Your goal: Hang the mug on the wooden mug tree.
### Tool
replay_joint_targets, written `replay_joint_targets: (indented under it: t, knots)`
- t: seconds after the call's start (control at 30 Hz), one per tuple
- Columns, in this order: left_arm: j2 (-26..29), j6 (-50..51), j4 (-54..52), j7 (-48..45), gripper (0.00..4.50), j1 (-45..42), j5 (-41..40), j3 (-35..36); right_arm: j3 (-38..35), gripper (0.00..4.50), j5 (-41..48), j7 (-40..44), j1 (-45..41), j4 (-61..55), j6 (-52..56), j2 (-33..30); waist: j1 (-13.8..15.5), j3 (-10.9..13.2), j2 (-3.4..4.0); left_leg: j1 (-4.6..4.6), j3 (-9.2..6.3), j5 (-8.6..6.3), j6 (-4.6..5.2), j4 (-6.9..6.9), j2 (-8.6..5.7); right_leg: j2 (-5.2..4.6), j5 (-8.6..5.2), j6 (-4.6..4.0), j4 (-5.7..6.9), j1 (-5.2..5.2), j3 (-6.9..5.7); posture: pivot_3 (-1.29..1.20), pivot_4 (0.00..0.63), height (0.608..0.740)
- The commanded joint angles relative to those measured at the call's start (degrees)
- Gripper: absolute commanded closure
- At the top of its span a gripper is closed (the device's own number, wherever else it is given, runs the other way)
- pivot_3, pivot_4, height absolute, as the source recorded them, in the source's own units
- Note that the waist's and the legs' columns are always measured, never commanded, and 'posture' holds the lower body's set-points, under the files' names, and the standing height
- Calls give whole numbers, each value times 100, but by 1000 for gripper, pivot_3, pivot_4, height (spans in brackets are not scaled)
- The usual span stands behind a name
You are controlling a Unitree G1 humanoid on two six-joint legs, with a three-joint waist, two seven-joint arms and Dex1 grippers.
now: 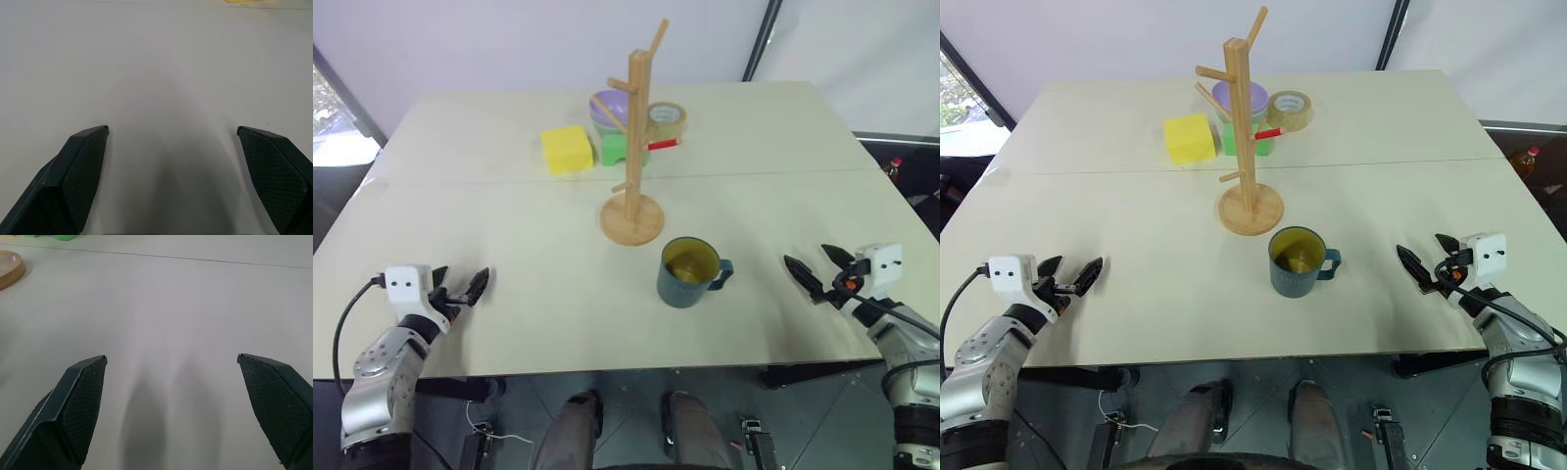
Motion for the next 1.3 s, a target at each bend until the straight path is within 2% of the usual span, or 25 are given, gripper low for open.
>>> replay_joint_targets:
  t: [0.03,0.2,0.33,0.6,0.8,1.03,1.1,1.3]
  knots:
    - [39,-35,-214,-67,0,-22,-161,165,-196,72,91,21,19,-146,-145,-68,0,0,0,0,0,0,0,0,0,0,0,0,0,0,0,0,150,740]
    - [49,25,-212,-111,0,-83,-244,109,-203,72,114,0,90,-292,-132,-46,0,0,0,0,0,0,0,0,0,0,-1,1,-1,0,0,0,150,740]
    - [115,-176,-434,-498,0,-77,-158,-200,-247,72,210,-19,309,-647,-83,8,1,0,0,-1,1,-1,0,0,0,0,-1,1,-2,0,0,0,150,740]
    - [473,1,-1483,-2070,0,-89,-403,-1372,50,72,487,-203,1543,-2686,187,476,13,-1,1,-13,2,-12,-12,-4,8,-1,-3,3,-12,-8,2,0,150,740]
    - [699,85,-1786,-2692,0,-325,-392,-1966,628,72,405,-431,2185,-3626,283,939,-13,-3,7,-20,3,-16,-13,-5,20,-1,-7,6,-17,-17,4,0,150,740]
    - [813,318,-2250,-3089,0,-440,-610,-2356,1156,72,55,-645,2154,-3597,114,1213,-1,-8,16,-69,3,-17,-14,-5,41,2,5,-12,-63,-42,-1,0,150,740]
    - [869,369,-2373,-3161,0,-444,-634,-2402,1225,72,-32,-748,2041,-3518,93,1261,5,-8,16,-95,6,-11,-4,-6,36,3,22,-38,-62,-72,-6,0,150,740]
    - [915,422,-2556,-3173,0,-436,-660,-2471,1329,72,-165,-889,1826,-3395,112,1340,15,-8,15,-94,26,-5,8,-2,36,21,21,-33,-22,-92,-5,0,150,740]
